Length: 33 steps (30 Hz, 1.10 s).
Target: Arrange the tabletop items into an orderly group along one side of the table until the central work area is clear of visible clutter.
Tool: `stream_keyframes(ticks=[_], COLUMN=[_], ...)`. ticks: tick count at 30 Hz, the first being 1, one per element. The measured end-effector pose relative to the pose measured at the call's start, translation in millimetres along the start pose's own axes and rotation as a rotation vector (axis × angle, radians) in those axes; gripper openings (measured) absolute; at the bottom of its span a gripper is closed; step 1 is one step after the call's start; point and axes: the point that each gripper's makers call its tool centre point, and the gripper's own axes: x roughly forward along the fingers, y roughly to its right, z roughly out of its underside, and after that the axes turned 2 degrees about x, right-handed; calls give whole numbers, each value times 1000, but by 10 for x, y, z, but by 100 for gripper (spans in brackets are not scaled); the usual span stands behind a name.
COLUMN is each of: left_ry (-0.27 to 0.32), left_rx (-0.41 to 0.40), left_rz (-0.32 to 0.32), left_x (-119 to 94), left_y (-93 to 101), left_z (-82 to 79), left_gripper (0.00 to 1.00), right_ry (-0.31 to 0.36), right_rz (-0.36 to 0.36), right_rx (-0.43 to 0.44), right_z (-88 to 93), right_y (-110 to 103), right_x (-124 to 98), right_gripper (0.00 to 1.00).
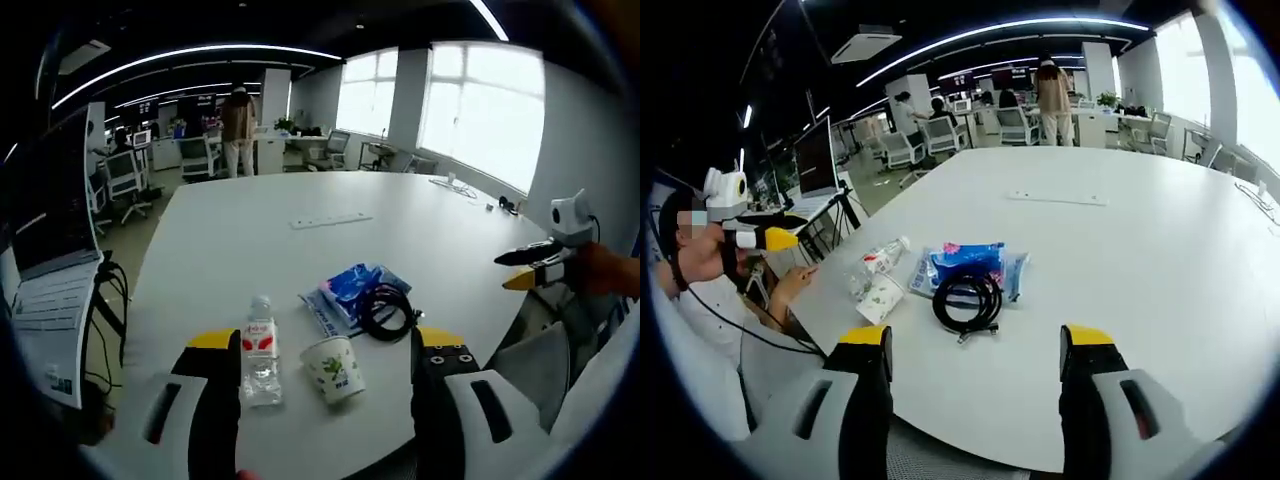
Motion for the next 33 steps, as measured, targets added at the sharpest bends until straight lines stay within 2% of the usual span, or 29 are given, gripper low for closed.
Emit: stream_keyframes(ticks=[9, 33], left_ry=[8, -5], left_rx=[-20, -47], left_rz=[7, -6], left_x=[-34, -27], left_y=[12, -73], left_z=[-4, 121], left_gripper=[71, 70], right_ry=[-2, -9], right_rz=[-1, 1], right_rx=[3, 15], right_z=[8, 73], right_y=[-22, -37], right_x=[9, 22], right_gripper=[67, 66])
